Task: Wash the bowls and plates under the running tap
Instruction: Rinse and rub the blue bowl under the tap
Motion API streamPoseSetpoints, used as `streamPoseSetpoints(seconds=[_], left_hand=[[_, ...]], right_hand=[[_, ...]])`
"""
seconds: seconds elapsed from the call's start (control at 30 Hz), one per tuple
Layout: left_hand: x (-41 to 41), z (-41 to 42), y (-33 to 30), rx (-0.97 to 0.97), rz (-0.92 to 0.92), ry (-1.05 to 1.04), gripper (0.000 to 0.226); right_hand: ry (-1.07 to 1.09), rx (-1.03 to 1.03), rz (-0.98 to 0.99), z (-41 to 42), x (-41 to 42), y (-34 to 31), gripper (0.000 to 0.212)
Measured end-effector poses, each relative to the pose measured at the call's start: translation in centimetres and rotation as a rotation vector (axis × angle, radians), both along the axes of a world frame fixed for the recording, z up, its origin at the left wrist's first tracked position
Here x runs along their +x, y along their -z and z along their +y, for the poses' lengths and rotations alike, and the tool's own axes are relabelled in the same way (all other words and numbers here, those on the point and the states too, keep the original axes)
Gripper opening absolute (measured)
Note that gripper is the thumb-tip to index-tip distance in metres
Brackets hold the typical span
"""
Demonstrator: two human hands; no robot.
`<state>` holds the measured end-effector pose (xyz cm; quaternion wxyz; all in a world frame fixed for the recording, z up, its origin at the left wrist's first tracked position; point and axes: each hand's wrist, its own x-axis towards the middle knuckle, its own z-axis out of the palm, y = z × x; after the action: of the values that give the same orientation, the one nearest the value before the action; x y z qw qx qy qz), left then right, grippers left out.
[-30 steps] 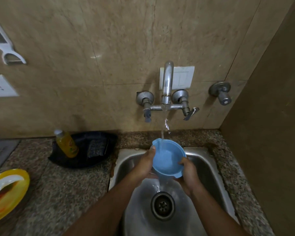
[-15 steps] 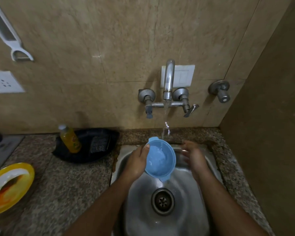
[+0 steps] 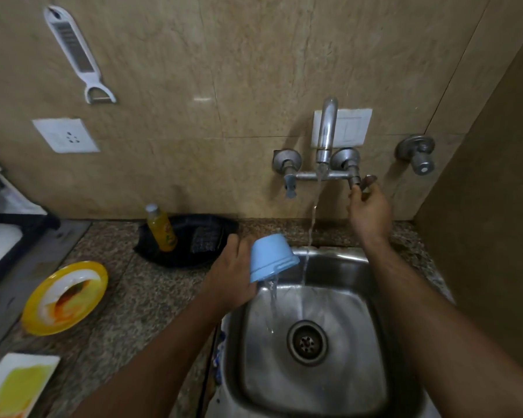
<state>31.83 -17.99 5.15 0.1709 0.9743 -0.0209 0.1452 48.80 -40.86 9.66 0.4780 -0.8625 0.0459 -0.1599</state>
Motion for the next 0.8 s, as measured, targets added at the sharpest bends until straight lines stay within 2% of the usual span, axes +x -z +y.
streamPoseSetpoints(seconds=[0.27,0.33,0.5,0.57,0.7,0.73,0.8], left_hand=[[-0.9,-0.5,0.0,0.038,0.053,0.013,0.073],[-1.0,-0.8,-0.2,0.038,0.051,0.008,0.069],[-0.6,-1.3,-0.6,-0.044,0.076,-0.008,0.066],[-0.4,-1.4,-0.7,-0.1,0.097,-0.029,0.067],[-0.1,-1.7,-0.9,-0.293,0.112,-0.048,0.069],[0.1,-1.9,-0.9,-0.329,0.103,-0.028,0.069],[0.3,-2.5,-1.2,-0.36,0.071,0.042,0.069]], right_hand=[[-0.038,-0.272,-0.131,-0.9,-0.9,-0.3,0.023],[-0.054,-0.282,-0.104,-1.1,-1.3,-0.7,0.025],[-0.109,-0.319,0.106,-0.7,-5.6,0.4,0.051],[-0.223,-0.326,0.191,-0.7,-7.4,2.3,0.056],[-0.835,-0.09,0.44,-0.9,-9.5,4.3,0.082],[-0.891,-0.064,0.444,-0.8,-9.9,4.2,0.084],[-0.815,-0.059,0.349,-0.4,-9.9,3.8,0.075]])
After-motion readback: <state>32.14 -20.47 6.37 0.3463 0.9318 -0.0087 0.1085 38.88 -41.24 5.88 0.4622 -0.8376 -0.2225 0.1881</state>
